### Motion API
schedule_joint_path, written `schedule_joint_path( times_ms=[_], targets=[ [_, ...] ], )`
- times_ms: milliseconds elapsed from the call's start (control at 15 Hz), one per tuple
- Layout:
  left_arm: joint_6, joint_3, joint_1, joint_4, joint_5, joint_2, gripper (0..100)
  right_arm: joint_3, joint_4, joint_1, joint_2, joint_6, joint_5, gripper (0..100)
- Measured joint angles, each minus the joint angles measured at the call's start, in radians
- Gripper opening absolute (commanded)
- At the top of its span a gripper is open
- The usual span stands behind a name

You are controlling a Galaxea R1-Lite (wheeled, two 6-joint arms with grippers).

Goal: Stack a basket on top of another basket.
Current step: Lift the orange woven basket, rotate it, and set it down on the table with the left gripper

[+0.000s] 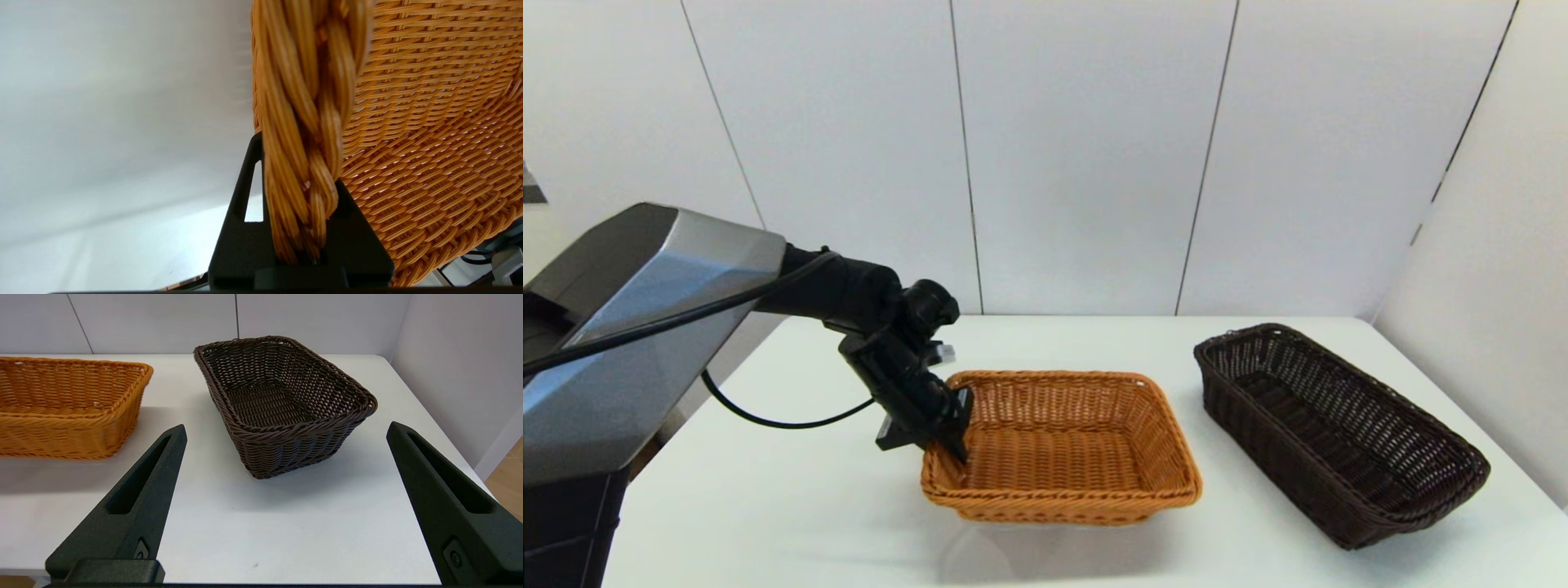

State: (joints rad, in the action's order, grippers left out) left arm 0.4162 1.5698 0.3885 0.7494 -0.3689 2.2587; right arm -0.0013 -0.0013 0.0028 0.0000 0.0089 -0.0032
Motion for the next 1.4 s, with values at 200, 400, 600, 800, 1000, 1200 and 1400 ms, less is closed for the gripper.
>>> schedule_joint_path(
  times_ms=[200,400,600,800,1000,1200,1400],
  targets=[
    [0.000,0.006,0.000,-0.003,-0.020,0.012,0,0.000,0.000,0.000,0.000,0.000,0.000,100],
    [0.000,0.017,0.000,-0.003,-0.020,0.020,0,0.000,0.000,0.000,0.000,0.000,0.000,100],
    [0.001,0.028,0.000,-0.003,-0.017,0.027,0,0.000,0.000,0.000,0.000,0.000,0.000,100],
    [0.001,0.033,0.003,-0.003,-0.014,0.032,0,0.000,0.000,0.000,0.000,0.000,0.000,100],
    [0.000,0.034,0.004,-0.003,-0.012,0.034,0,0.000,0.000,0.000,0.000,0.000,0.000,100],
    [0.000,0.034,0.006,-0.003,-0.011,0.035,0,0.000,0.000,0.000,0.000,0.000,0.000,100],
    [0.000,0.032,0.006,-0.001,-0.010,0.035,0,0.000,0.000,0.000,0.000,0.000,0.000,100]
  ],
)
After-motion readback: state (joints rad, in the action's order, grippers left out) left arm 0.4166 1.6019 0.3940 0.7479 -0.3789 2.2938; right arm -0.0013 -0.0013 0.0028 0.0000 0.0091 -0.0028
